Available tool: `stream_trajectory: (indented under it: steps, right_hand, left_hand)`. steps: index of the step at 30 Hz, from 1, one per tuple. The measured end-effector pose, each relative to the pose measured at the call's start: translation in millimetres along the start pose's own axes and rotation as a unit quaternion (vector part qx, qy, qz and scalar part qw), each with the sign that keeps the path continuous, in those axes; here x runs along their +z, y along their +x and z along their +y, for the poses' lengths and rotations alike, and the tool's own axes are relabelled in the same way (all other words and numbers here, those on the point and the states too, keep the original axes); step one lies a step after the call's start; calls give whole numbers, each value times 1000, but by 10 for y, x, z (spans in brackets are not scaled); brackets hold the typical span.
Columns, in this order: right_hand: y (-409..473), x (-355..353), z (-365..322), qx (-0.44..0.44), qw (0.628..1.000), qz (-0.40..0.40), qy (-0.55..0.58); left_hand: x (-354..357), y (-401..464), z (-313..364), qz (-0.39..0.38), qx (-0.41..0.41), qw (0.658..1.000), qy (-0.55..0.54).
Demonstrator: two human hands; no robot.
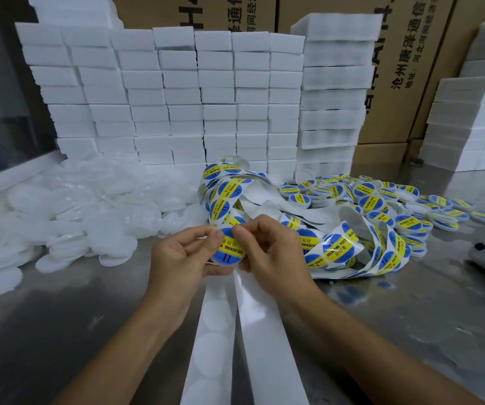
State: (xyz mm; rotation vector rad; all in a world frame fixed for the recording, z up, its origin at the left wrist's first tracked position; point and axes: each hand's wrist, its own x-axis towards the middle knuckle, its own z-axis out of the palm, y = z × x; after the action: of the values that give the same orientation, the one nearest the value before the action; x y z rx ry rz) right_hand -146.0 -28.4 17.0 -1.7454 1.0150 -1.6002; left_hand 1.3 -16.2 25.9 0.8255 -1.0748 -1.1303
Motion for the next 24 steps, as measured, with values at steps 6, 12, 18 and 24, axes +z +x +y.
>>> stream_trajectory:
  steps: [6, 12, 18, 24]
  right_hand:
    - [30, -80, 8, -10, 1000, -11, -23]
    - [40, -85, -13, 38, 999, -28, -22]
    - [47, -192, -49, 13, 999, -13, -37]
    - [17, -217, -123, -140, 966, -60, -210]
  left_hand:
    - [-33, 25, 0, -54, -25, 998, -29]
    - [-69, 31, 5, -24, -35, 998, -39]
    - [-19, 11, 12, -36, -19, 999, -29]
    - [-79, 31, 37, -4, -12, 1000, -14]
